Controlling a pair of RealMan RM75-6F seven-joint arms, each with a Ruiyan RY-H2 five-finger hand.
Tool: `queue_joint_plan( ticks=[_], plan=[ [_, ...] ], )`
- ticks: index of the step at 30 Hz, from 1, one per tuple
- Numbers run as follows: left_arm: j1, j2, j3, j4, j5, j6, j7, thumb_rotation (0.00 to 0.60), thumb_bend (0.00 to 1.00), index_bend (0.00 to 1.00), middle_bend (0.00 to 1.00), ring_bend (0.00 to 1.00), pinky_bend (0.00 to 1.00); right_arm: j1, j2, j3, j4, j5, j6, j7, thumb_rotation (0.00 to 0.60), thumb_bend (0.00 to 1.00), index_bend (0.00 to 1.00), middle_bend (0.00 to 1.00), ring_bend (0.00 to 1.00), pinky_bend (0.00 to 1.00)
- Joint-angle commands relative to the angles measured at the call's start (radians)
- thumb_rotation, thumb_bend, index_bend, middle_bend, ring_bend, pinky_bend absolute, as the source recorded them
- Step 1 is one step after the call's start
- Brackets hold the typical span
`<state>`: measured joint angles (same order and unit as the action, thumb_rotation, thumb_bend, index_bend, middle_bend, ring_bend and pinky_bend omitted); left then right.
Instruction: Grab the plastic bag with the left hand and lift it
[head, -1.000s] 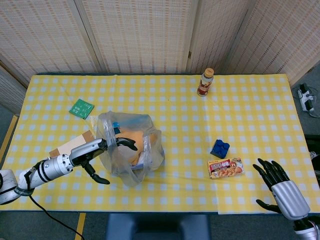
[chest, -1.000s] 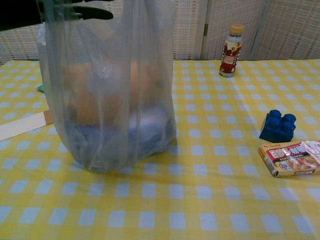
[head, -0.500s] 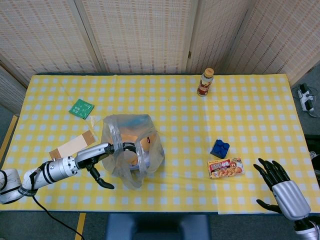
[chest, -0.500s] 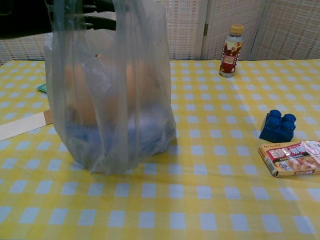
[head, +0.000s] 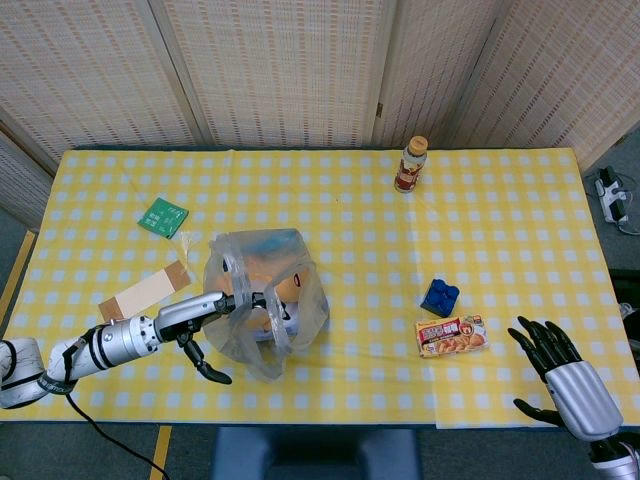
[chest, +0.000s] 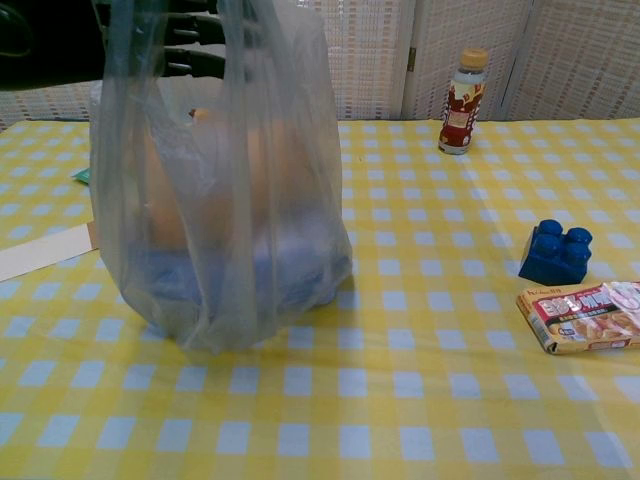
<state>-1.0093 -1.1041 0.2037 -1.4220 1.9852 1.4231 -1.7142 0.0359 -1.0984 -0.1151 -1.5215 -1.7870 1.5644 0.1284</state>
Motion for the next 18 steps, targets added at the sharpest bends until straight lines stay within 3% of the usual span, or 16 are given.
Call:
queue_joint_plan(
  ticks=[1, 18],
  plan=[
    [-0.007, 0.0, 0.002, -0.008, 0.003, -0.002, -0.002, 0.6, 0.09, 0.17, 0.22, 0.12, 0.13, 0.0, 0.0, 0.001, 0.001, 0.001, 0.0, 0.001, 0.6, 0.0, 0.0, 0.0, 0.0, 0.0],
    [-0.061, -0.016, 0.005, -0.057, 0.008, -0.054, 0.005, 0.6, 0.09, 0.11, 0.2, 0.06, 0.07, -0.005, 0.001, 0.004, 0.006, -0.004, 0.019, 0.01, 0.6, 0.0, 0.0, 0.0, 0.0, 0.0]
  ],
)
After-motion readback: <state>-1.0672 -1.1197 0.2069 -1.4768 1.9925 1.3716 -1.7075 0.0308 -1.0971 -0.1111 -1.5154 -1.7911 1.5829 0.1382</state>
